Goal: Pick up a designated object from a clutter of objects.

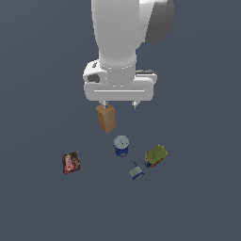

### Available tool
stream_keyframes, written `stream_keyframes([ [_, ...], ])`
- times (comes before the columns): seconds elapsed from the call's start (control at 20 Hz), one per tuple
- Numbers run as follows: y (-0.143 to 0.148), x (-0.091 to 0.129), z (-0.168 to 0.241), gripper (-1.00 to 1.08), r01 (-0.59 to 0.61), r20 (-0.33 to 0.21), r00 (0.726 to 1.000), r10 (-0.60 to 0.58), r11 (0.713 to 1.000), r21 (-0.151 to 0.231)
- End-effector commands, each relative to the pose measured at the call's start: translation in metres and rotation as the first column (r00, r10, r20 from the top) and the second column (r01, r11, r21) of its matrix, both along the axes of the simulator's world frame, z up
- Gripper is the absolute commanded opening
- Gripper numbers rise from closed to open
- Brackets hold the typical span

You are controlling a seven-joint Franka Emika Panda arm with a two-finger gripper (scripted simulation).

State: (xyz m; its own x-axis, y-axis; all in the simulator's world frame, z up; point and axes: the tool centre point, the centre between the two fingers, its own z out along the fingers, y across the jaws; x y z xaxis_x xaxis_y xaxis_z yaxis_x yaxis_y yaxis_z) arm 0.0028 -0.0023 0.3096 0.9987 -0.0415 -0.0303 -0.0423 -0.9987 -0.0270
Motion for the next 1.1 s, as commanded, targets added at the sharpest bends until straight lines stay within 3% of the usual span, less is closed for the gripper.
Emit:
stream_keyframes([
  [0.0,0.002,0.002,-0.002,1.0,0.013,0.0,1.0,-0.013,1.0,-0.001],
  [0.6,0.022,0.02,-0.027,1.0,0.162,0.0,0.987,-0.162,0.987,-0.012],
  [1.05,0.049,0.039,-0.06,1.0,0.336,0.005,0.942,-0.336,0.942,-0.023],
])
